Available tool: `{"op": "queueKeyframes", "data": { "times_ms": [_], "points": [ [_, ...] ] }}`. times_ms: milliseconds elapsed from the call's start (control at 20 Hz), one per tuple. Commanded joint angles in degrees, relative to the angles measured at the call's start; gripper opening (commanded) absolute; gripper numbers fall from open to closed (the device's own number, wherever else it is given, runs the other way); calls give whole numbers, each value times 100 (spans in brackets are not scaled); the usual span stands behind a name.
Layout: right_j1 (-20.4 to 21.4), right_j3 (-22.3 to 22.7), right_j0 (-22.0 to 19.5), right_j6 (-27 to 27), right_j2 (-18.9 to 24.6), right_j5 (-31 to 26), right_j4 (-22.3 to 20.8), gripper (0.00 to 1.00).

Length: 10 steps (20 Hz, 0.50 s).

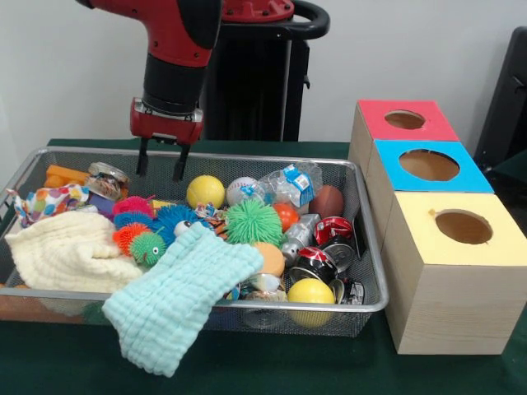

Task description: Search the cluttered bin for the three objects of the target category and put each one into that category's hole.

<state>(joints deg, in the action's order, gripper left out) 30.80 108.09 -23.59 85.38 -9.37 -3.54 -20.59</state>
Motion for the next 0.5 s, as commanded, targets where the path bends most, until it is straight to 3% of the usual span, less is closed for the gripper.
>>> {"op": "queueKeyframes", "data": {
  "times_ms": [50, 200, 250, 300, 500],
  "points": [
    [-114, -142, 193, 1023, 564, -658, 511, 100],
    [-182, -114, 153, 985, 593, -618, 503, 100],
    [-194, -146, 162, 839, 581, -439, 309, 100],
    [-151, -87, 125, 924, 594, -717, 498, 100],
    [-198, -84, 110, 926, 620, -684, 506, 100]
  ]
}}
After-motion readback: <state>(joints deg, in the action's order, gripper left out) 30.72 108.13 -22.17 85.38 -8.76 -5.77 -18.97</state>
